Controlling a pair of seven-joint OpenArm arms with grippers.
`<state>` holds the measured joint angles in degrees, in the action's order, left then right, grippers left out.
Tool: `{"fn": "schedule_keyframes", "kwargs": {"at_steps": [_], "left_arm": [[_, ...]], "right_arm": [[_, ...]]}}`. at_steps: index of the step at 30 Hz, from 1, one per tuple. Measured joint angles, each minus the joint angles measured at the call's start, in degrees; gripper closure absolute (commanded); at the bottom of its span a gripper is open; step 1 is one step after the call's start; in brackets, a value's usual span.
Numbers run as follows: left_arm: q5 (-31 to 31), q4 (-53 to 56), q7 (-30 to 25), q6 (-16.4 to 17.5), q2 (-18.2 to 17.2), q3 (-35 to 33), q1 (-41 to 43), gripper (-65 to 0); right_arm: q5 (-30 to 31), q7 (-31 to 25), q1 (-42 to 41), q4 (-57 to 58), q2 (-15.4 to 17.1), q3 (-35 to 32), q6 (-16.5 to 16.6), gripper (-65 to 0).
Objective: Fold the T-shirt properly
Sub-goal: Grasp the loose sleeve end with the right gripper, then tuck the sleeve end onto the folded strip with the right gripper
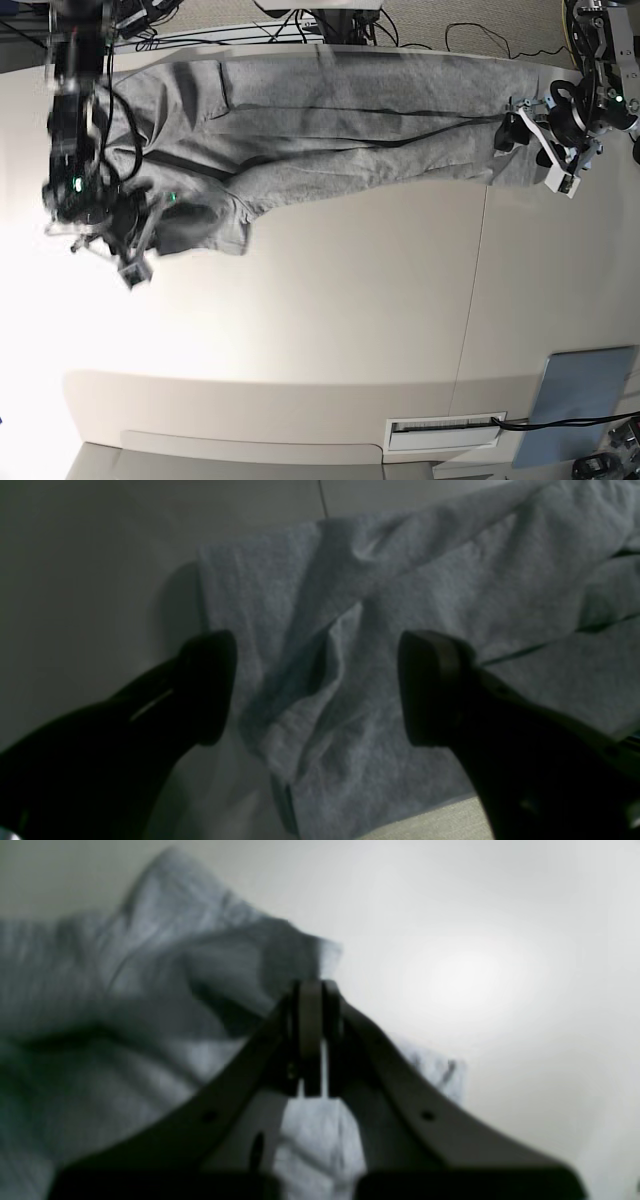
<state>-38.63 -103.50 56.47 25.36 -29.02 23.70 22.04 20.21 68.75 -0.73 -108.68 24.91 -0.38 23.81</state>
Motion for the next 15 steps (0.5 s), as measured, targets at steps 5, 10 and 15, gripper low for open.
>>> {"fn": "schedule_keyframes", "kwargs": {"at_steps": [5, 10, 15], "left_arm": [[0.00, 0.00, 0.00, 0.00, 0.00, 0.00, 0.04, -49.8], [0.02, 0.00, 0.00, -0.02, 0.00, 0.00, 0.02, -49.8], [0.00, 0.00, -0.02, -0.02, -0.02, 0.00, -0.02, -49.8]], "right_arm": [[-1.40, -0.20, 12.85, -14.75, -0.04, -0.02, -0.50, 0.0], [-2.23, -0.44, 23.50, -24.76, 0.46, 0.22, -0.42, 0.0], [-2.25, -0.26, 31.12, -25.42, 0.31, 0.20, 1.05, 0.0]]}}
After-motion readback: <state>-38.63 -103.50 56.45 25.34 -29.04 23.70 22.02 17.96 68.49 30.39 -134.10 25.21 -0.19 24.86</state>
